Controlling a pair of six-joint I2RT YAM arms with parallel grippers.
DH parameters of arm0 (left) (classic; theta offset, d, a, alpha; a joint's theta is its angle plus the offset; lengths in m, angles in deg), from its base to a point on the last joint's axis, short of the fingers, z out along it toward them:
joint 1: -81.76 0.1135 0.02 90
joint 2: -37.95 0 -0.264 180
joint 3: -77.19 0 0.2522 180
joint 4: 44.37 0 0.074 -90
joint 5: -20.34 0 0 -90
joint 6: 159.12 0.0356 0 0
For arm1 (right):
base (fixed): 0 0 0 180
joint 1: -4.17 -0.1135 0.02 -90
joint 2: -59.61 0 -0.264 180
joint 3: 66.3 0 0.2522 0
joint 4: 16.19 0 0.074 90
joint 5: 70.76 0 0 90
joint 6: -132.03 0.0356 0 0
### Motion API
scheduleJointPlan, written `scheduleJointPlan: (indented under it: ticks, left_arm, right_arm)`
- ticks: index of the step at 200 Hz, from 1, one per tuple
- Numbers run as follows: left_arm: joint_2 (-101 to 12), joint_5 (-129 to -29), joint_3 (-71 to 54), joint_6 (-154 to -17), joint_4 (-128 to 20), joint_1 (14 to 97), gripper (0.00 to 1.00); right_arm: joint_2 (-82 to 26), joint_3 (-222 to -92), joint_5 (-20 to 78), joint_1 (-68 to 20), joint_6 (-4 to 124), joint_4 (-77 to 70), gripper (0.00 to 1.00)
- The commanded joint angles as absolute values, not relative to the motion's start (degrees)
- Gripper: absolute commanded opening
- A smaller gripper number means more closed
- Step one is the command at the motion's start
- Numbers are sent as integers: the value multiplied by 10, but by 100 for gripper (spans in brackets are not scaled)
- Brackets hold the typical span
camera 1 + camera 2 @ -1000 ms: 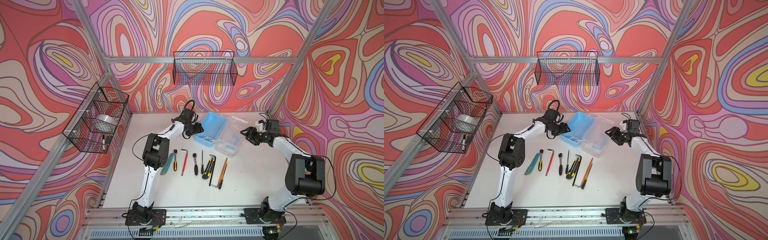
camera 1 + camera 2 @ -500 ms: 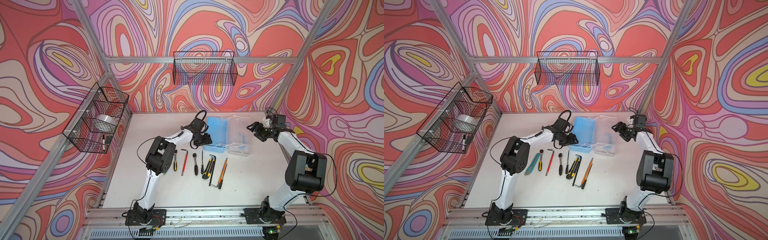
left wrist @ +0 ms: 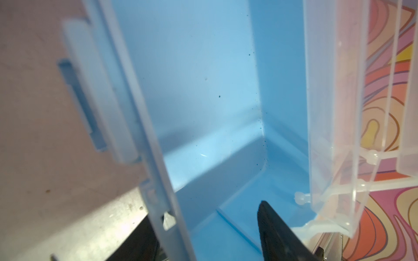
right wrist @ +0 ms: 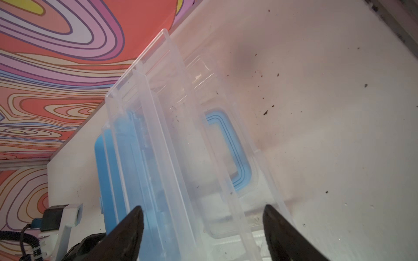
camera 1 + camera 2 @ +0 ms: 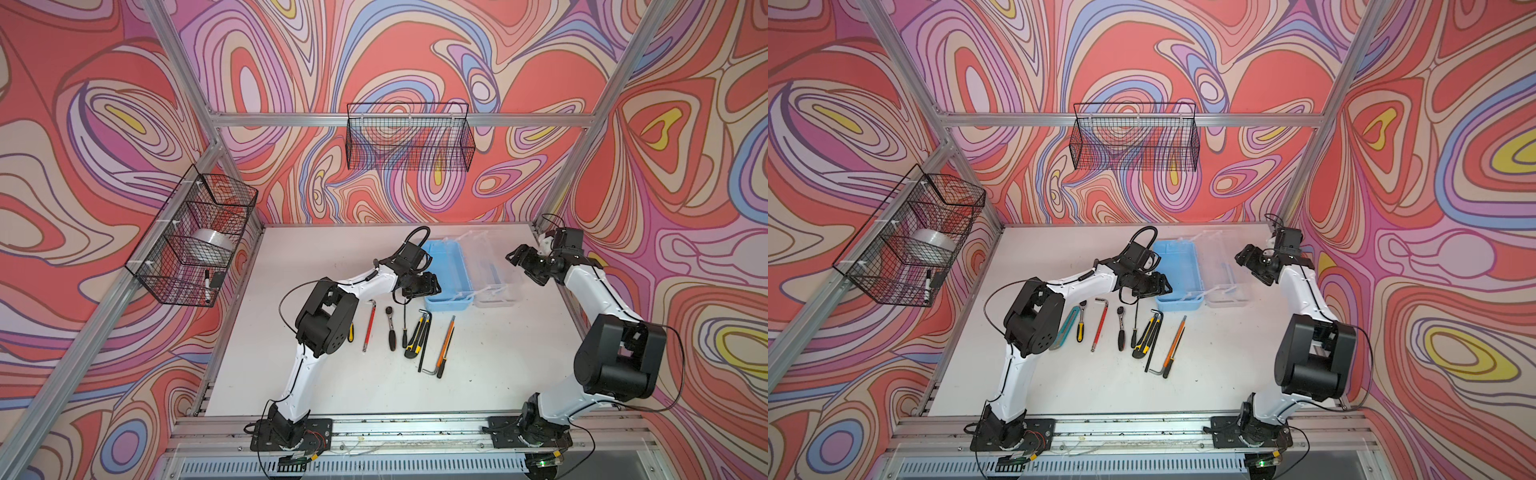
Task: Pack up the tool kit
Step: 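Grasp the lid edge with the right gripper while the left draws back, then reach the right gripper to the yellow-handled needle file while the left moves over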
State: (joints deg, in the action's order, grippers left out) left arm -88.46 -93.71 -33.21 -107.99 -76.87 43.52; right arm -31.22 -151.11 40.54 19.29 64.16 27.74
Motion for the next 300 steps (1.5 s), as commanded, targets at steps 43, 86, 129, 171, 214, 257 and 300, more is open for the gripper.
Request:
scheduleJointPlan:
  ticks: [43, 86, 129, 171, 214, 257, 300]
  left_arm:
    - [-870, -962, -331, -1107, -737, 410, 67]
    - [-851, -954, -309, -1108, -717, 408, 72]
    - [-805, -915, -277, -1097, -729, 410, 87]
    - [-763, -886, -230, -1093, -729, 412, 96]
    - [-719, -835, -190, -1072, -766, 420, 99]
    - [-675, -756, -169, -1038, -812, 431, 100]
    - [-647, -754, -128, -1046, -798, 446, 100]
  right_arm:
    - [-199, -1415, 381, 185, 708, 310, 76]
    - [-122, -1367, 356, 139, 751, 344, 72]
    - [-40, -1275, 290, 11, 856, 354, 67]
    - [1, -1201, 223, -140, 950, 369, 65]
    - [-49, -1184, 166, -329, 1041, 360, 61]
    - [-118, -1180, 165, -439, 1088, 352, 56]
    - [-154, -1170, 170, -453, 1097, 324, 49]
